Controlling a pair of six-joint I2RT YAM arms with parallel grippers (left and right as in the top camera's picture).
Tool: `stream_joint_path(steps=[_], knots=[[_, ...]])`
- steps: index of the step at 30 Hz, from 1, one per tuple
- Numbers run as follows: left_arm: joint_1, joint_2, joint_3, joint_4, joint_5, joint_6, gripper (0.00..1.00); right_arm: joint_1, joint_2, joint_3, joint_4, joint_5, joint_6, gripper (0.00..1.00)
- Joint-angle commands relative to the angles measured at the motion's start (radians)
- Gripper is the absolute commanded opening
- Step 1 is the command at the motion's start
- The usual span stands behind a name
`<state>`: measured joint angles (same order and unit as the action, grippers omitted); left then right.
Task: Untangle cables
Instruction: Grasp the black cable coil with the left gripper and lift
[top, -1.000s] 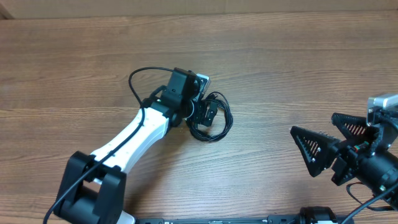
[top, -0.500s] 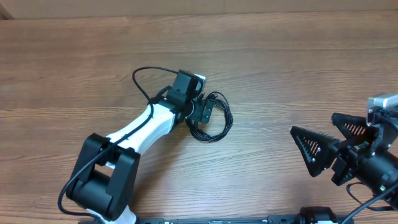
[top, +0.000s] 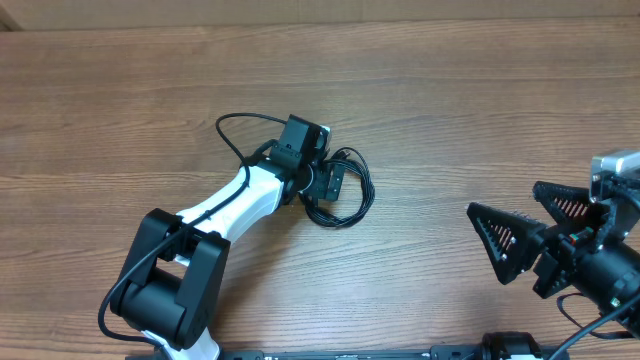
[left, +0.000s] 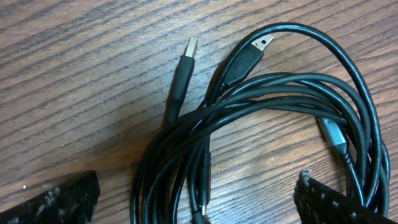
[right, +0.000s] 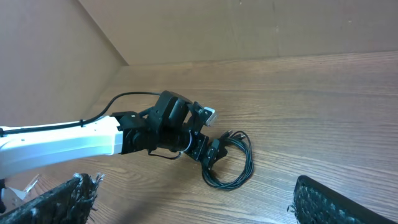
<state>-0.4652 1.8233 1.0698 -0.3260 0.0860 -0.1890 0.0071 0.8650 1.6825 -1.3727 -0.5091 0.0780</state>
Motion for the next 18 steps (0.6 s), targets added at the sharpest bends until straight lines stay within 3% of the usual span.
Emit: stream_joint_path(steps=[1, 18], knots=[[-0.005, 0.011, -0.005, -0.003, 0.016, -0.006, 1.0, -0.002, 0.0, 0.012, 0.003, -0.005, 0.0, 1.0], [-0.005, 0.023, -0.009, -0.04, 0.01, -0.006, 0.98, -0.002, 0.0, 0.012, 0.002, -0.005, 0.0, 1.0]])
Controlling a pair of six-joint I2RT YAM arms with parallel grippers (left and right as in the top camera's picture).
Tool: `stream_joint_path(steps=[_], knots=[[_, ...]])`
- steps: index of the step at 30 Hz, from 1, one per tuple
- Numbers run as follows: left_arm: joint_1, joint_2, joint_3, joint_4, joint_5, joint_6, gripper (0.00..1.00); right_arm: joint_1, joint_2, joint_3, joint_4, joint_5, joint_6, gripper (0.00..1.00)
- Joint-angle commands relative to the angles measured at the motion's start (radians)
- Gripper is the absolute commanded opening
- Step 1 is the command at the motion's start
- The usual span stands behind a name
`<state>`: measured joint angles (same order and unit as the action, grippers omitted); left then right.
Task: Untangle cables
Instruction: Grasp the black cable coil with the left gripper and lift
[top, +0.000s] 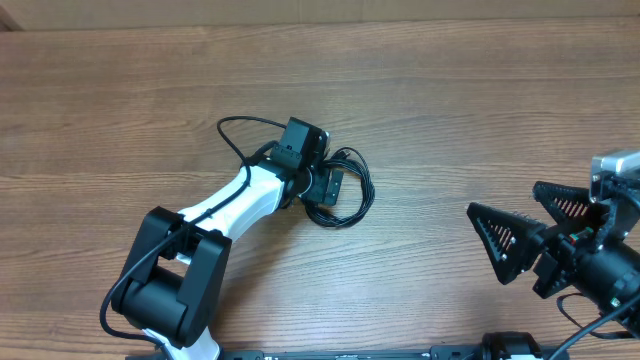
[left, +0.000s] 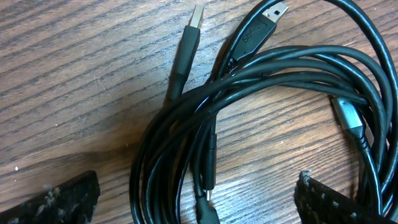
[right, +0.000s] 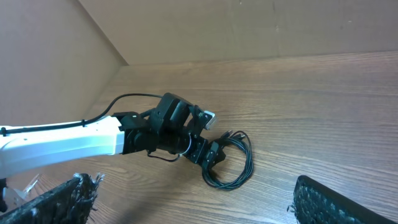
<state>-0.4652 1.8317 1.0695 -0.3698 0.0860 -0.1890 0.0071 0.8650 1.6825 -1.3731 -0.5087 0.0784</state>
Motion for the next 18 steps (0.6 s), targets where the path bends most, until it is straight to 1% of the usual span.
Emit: stream_joint_path(steps=[1, 3, 6, 7, 8, 9, 14, 18], knots=[[-0.005, 0.017, -0.01, 0.005, 0.008, -0.006, 0.95, -0.002, 0.0, 0.012, 0.002, -0.006, 0.0, 1.0], [-0.005, 0.029, -0.01, 0.006, 0.008, -0.01, 0.94, -0.002, 0.0, 0.012, 0.002, -0.006, 0.0, 1.0], [-0.005, 0.057, -0.01, 0.008, 0.008, -0.031, 0.95, -0.002, 0.0, 0.012, 0.002, -0.006, 0.0, 1.0], [-0.005, 0.062, -0.01, 0.008, 0.008, -0.04, 0.88, -0.002, 0.0, 0.012, 0.002, -0.006, 0.0, 1.0], [-0.005, 0.067, -0.01, 0.017, 0.008, -0.069, 0.3, -0.002, 0.0, 0.012, 0.003, -0.006, 0.0, 1.0], [-0.005, 0.067, -0.01, 0.024, 0.008, -0.084, 0.04, -0.002, 0.0, 0.012, 0.003, -0.006, 0.0, 1.0], [-0.005, 0.066, 0.003, 0.046, 0.013, -0.154, 0.04, -0.002, 0.0, 0.012, 0.013, -0.005, -0.001, 1.0], [-0.005, 0.065, 0.059, -0.01, 0.023, -0.16, 0.04, -0.002, 0.01, 0.012, 0.018, 0.036, -0.001, 1.0]])
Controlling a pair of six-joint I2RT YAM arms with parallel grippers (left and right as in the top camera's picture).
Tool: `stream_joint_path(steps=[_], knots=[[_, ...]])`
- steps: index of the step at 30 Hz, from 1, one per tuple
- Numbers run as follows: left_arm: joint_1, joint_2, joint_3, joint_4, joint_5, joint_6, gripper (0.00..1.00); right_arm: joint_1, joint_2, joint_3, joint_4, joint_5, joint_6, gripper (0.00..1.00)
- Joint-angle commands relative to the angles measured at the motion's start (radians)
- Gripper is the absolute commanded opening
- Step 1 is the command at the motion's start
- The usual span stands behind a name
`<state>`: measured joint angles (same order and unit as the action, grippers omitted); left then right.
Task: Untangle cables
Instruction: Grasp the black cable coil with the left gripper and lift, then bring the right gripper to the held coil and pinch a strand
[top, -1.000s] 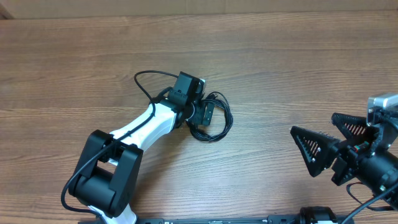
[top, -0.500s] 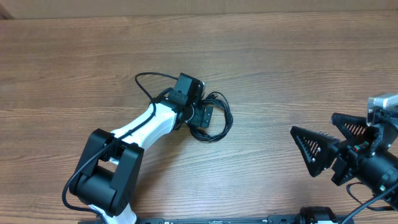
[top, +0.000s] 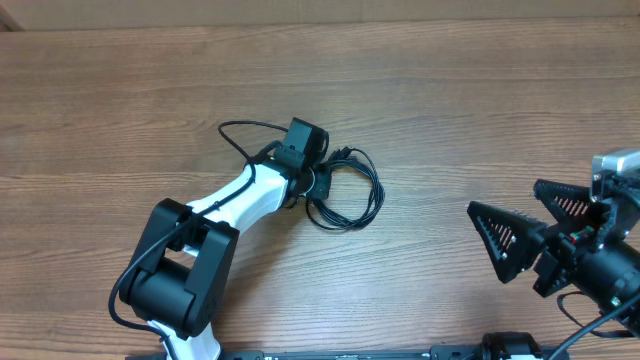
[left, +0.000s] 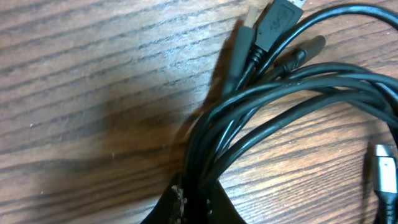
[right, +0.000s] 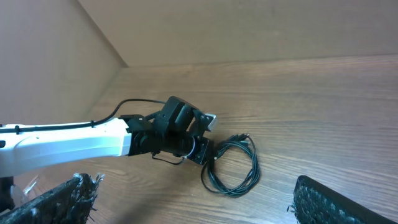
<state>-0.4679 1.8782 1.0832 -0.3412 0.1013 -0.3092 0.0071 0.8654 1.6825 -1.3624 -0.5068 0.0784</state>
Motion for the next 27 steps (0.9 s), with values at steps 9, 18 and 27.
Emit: stream_joint_path(steps=[9, 18, 27], knots=[[-0.002, 0.004, 0.421, -0.468, -0.008, 0.018, 0.04, -0.002, 0.146, 0.006, 0.008, 0.117, 0.0, 1.0], [-0.002, 0.002, 0.795, -0.84, -0.12, 0.026, 0.04, -0.002, 0.309, 0.006, 0.039, 0.041, -0.016, 1.0], [-0.006, -0.075, 0.98, -1.081, -0.105, 0.025, 0.04, -0.001, 0.435, 0.006, 0.056, -0.058, -0.167, 0.95]])
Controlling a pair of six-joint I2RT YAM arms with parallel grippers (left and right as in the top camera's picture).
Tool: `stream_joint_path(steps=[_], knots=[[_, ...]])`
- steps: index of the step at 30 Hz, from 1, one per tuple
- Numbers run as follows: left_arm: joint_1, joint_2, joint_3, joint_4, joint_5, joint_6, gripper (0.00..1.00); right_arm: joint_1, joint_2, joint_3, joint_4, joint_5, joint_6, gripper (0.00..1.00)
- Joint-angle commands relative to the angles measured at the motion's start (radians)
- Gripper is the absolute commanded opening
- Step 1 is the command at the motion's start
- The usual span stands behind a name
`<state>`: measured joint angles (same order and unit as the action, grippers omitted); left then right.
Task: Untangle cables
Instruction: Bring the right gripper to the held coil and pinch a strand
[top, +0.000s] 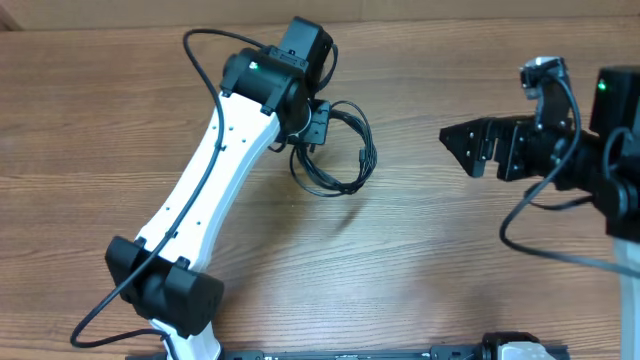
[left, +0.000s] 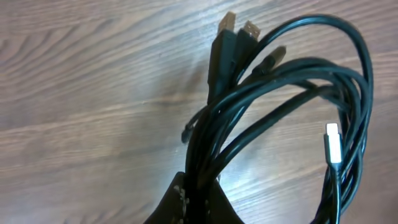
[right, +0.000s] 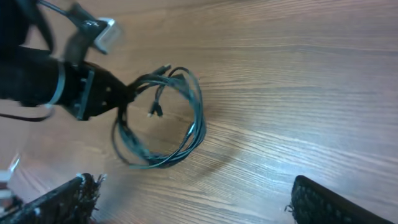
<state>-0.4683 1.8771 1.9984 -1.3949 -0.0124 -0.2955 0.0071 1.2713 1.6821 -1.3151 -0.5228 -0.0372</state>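
Note:
A bundle of black cables hangs as a tangled loop from my left gripper, which is shut on its strands at the far middle of the table. The left wrist view shows the bundle running out of the shut left gripper, two USB plugs at the top and a silver plug dangling on the right. My right gripper stands open to the right of the loop, apart from it. In the right wrist view the loop lies ahead of the open right gripper.
The wooden table stretches all round. The white left arm crosses the table's left half diagonally from its base at the front edge. A back wall borders the far side.
My left gripper, still shut on the bundle, has moved to the far side and lifted the loop. The right arm has moved from the front right corner up toward the cables.
My left gripper was open over the cable bundle lying on the table, then closer above it. Then it was shut on the strands at the loop's left side. Now the bundle hangs from it farther back, and the right gripper faces it, open.

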Motion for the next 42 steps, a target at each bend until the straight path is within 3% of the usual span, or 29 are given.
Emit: stream_joint_path(steps=[1, 6, 9, 11, 15, 16, 18, 20, 21, 22, 23, 24, 26, 28, 31, 35, 39, 42], knots=[[-0.009, -0.092, 0.073, -0.042, 0.022, 0.011, 0.04, 0.0, 0.044, 0.007, 0.01, -0.056, -0.071, 0.95], [-0.047, -0.217, 0.079, -0.05, 0.07, 0.011, 0.04, 0.087, 0.119, 0.007, -0.017, -0.2, -0.238, 0.87], [-0.08, -0.279, 0.079, -0.066, 0.069, -0.002, 0.04, 0.148, 0.155, 0.007, -0.017, -0.244, -0.237, 0.87], [-0.106, -0.313, 0.079, -0.072, 0.067, -0.005, 0.04, 0.191, 0.169, 0.007, -0.007, -0.25, -0.236, 0.76], [-0.141, -0.354, 0.079, -0.072, 0.054, -0.006, 0.04, 0.283, 0.178, 0.007, 0.029, -0.248, -0.233, 0.75], [-0.144, -0.358, 0.079, -0.073, 0.054, -0.015, 0.04, 0.299, 0.179, 0.007, 0.035, -0.247, -0.233, 0.7], [-0.148, -0.362, 0.079, -0.076, 0.054, -0.019, 0.04, 0.332, 0.179, 0.007, 0.051, -0.23, -0.221, 0.34], [-0.148, -0.361, 0.079, -0.085, 0.053, -0.019, 0.04, 0.349, 0.179, 0.007, 0.058, -0.227, -0.222, 0.11], [-0.148, -0.361, 0.079, -0.09, 0.052, -0.019, 0.04, 0.352, 0.179, 0.007, 0.06, -0.226, -0.221, 0.07], [-0.148, -0.361, 0.079, -0.095, 0.039, -0.019, 0.04, 0.352, 0.179, 0.007, 0.062, -0.226, -0.221, 0.1], [-0.148, -0.361, 0.079, -0.098, 0.023, -0.019, 0.04, 0.352, 0.179, 0.007, 0.066, -0.226, -0.221, 0.26], [-0.148, -0.361, 0.079, -0.102, 0.005, -0.019, 0.04, 0.351, 0.179, 0.007, 0.071, -0.226, -0.221, 0.51], [-0.148, -0.361, 0.079, -0.109, -0.015, -0.019, 0.04, 0.35, 0.179, 0.007, 0.084, -0.216, -0.211, 0.81], [-0.148, -0.361, 0.079, -0.113, -0.023, -0.019, 0.04, 0.35, 0.179, 0.007, 0.108, -0.185, -0.169, 0.91], [-0.148, -0.36, 0.079, -0.112, -0.026, -0.019, 0.04, 0.35, 0.179, 0.007, 0.147, -0.174, -0.149, 0.9], [-0.148, -0.36, 0.079, -0.113, -0.063, -0.019, 0.04, 0.35, 0.179, 0.007, 0.166, -0.174, -0.146, 0.76], [-0.148, -0.36, 0.079, -0.122, -0.129, -0.02, 0.04, 0.35, 0.179, 0.007, 0.177, -0.158, -0.146, 0.53], [-0.148, -0.36, 0.078, -0.13, -0.156, -0.02, 0.04, 0.35, 0.179, 0.007, 0.183, -0.151, -0.146, 0.52]])
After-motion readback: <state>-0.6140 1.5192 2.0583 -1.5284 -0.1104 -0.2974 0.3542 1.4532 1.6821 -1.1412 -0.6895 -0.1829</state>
